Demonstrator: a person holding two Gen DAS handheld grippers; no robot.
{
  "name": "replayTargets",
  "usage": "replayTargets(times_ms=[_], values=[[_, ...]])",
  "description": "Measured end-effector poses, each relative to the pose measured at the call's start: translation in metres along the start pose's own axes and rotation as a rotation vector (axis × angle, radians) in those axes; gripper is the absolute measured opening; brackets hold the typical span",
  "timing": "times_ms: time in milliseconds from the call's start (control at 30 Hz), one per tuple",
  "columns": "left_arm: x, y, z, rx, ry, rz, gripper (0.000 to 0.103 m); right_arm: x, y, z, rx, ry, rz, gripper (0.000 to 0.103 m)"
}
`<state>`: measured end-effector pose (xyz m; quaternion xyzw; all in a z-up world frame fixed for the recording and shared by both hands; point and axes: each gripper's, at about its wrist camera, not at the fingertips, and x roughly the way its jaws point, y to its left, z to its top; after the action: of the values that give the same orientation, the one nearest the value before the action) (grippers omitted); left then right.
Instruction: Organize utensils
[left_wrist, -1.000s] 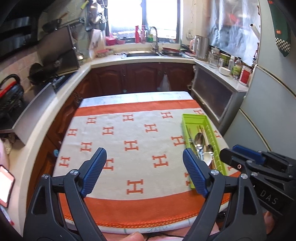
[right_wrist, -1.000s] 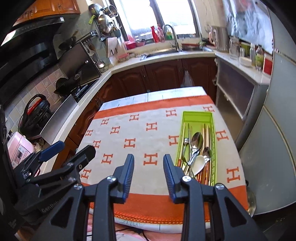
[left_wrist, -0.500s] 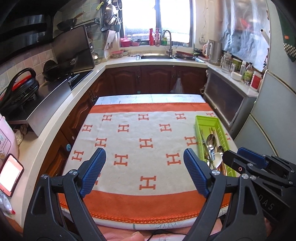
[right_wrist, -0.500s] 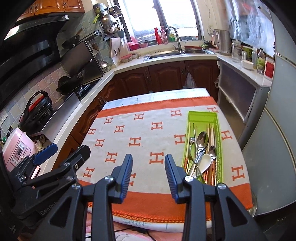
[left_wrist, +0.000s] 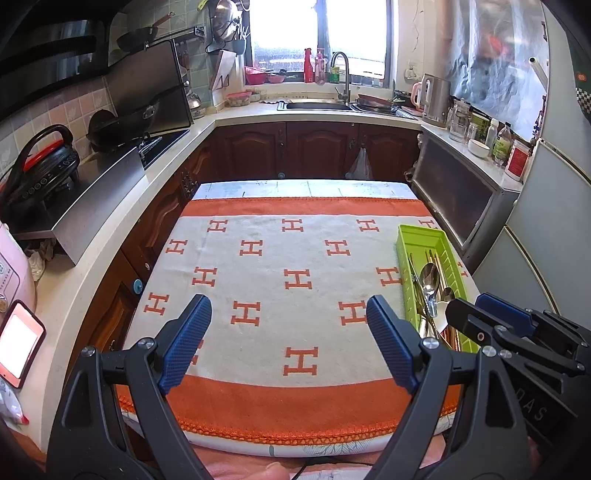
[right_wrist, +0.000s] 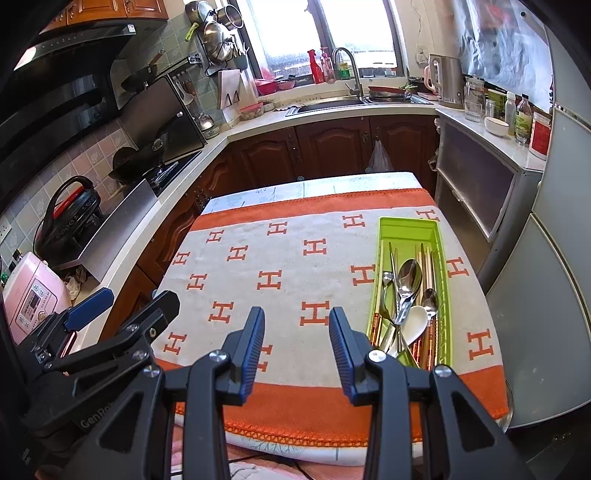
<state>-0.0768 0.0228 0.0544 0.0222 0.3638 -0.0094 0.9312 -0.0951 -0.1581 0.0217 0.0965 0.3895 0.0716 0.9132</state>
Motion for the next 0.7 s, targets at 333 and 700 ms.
replayTargets(times_ms=[333,700], values=[[0.012,0.006,0.001,-0.003,0.012,0.007,0.084,0.006,0.002,0.001,-0.002,0.009,0.001,0.036],[0.021,0.005,0.002,-0.003,0.026,0.007,0.084,0.013,0.000,0.002,0.006,0.021,0.008,0.036]])
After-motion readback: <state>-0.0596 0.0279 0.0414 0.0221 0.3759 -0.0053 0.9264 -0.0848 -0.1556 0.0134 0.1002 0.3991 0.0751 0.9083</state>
